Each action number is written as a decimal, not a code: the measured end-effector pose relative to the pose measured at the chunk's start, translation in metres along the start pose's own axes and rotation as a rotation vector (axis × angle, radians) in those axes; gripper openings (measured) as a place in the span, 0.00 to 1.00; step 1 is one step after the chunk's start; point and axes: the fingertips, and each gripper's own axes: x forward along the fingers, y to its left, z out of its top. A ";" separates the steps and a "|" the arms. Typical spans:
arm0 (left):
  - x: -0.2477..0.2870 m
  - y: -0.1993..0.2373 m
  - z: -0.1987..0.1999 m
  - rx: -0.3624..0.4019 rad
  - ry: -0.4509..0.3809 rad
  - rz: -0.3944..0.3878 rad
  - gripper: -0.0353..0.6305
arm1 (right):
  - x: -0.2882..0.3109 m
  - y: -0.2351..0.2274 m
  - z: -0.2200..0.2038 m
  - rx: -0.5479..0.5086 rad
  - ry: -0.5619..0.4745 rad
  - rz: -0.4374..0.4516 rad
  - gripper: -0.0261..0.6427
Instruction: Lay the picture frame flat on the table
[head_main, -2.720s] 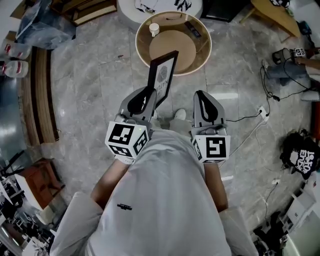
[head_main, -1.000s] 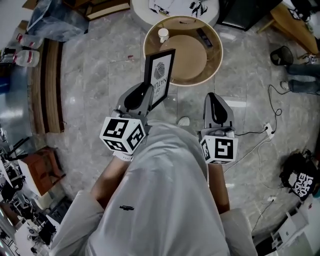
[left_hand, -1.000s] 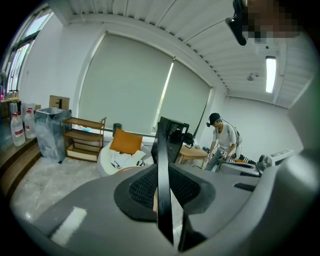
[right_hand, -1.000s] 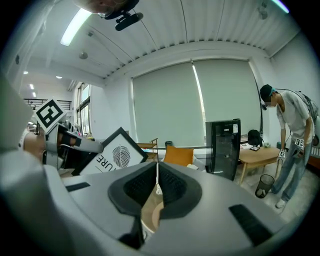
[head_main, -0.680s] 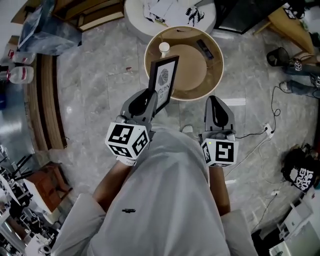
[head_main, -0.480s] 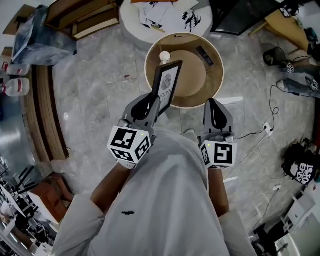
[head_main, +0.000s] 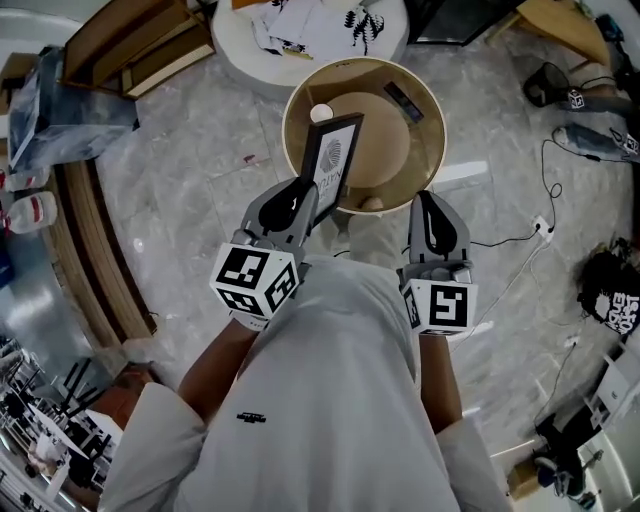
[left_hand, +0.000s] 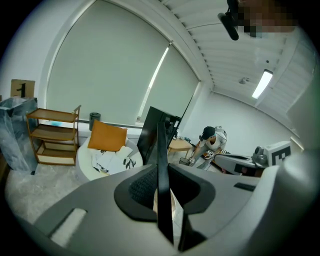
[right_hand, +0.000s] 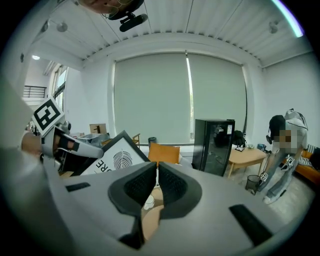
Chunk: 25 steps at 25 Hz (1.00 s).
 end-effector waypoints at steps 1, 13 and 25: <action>0.004 -0.002 0.002 0.005 0.000 -0.001 0.15 | 0.002 -0.004 0.000 0.001 -0.003 0.001 0.06; 0.032 -0.018 -0.001 0.018 0.037 0.002 0.15 | 0.015 -0.029 -0.010 0.015 0.009 0.023 0.06; 0.084 -0.001 -0.027 -0.001 0.093 0.045 0.15 | 0.059 -0.049 -0.045 0.052 0.050 0.053 0.06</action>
